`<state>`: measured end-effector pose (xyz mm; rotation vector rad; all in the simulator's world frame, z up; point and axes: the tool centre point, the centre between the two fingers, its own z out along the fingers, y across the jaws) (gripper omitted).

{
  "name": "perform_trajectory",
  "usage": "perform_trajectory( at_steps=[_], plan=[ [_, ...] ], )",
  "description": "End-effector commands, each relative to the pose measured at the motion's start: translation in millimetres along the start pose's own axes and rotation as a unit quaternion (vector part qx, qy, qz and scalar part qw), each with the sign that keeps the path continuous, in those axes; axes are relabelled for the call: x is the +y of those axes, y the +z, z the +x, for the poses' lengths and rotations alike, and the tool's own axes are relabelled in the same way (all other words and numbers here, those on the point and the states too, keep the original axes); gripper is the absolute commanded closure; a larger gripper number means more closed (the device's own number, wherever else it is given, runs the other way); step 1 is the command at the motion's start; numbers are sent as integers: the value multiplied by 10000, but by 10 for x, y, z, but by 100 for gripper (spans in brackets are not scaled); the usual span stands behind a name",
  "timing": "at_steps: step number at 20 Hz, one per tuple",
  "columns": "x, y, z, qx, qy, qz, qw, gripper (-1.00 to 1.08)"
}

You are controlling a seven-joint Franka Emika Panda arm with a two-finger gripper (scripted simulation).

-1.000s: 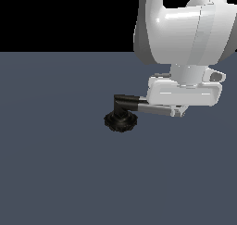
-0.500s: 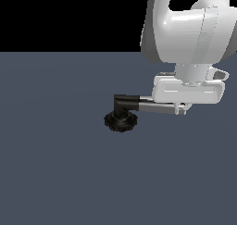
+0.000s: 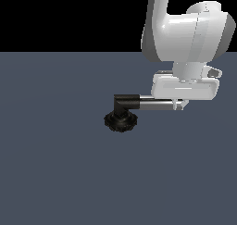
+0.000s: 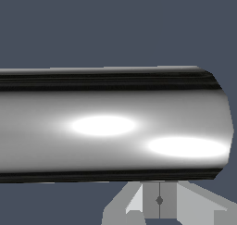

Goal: Turn on the faucet by rotating a designated handle.

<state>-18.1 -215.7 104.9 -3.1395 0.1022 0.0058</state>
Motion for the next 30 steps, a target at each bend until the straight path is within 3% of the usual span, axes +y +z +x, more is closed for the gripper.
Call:
perform_trajectory(
  at_steps=[1,30],
  plan=[
    [-80,7,134,25,-66,6,10000,108],
    [-125,18,985,21,-46,1,10000,108]
  ],
)
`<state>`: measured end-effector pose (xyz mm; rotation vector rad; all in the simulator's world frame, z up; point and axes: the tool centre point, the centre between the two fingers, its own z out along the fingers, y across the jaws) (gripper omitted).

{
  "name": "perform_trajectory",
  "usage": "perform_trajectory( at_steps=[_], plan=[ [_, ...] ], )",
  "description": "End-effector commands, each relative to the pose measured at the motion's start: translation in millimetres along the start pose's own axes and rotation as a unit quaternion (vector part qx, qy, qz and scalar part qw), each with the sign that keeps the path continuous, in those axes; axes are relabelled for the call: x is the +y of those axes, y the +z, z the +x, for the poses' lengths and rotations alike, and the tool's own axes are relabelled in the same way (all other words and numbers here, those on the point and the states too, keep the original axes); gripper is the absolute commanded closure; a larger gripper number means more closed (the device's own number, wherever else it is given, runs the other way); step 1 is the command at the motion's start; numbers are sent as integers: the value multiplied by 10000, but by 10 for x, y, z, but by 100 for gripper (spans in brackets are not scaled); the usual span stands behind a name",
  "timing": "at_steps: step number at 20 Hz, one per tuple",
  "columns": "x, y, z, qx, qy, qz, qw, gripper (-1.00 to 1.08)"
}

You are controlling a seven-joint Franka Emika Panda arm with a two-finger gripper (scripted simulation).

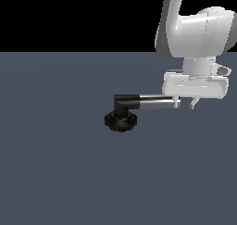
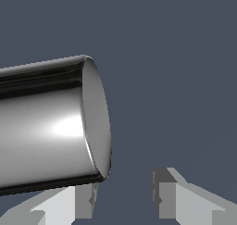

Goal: Turn on the faucet by rotating a designated handle.

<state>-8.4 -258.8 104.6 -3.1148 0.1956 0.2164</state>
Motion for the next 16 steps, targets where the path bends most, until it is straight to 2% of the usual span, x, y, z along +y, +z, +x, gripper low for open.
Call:
perform_trajectory(
  at_steps=[1,16],
  plan=[
    [-603,-96,846,696,-347,-43,9970,108],
    [-644,-140,1206,694,-341,-45,9970,108]
  ],
)
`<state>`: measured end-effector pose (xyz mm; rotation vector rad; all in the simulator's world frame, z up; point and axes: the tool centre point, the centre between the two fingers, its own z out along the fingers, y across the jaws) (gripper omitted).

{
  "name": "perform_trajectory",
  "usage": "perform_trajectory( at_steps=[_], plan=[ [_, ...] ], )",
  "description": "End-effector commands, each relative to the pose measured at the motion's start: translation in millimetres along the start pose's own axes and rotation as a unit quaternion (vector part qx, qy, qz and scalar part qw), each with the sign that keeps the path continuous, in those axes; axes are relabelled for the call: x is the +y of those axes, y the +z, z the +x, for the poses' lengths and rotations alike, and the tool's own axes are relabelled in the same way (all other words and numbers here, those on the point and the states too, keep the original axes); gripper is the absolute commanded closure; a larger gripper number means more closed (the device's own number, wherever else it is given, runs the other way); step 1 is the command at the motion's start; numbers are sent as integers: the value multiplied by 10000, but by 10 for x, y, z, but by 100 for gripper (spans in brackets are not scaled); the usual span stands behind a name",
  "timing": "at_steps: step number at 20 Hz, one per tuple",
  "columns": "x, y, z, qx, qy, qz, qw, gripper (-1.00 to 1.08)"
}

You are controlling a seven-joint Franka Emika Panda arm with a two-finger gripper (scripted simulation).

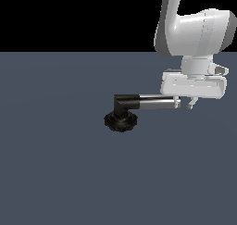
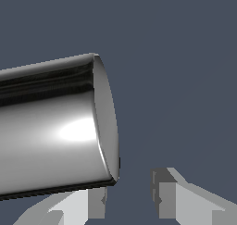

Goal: Turn on the faucet by rotating a designated handle.

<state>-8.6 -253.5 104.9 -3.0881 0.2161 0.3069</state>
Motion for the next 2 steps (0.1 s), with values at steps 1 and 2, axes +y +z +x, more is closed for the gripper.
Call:
perform_trajectory(
  at_steps=[1,2],
  plan=[
    [-610,-206,1218,990,-408,-126,9942,108],
    [-610,-206,1218,990,-408,-126,9942,108]
  ],
)
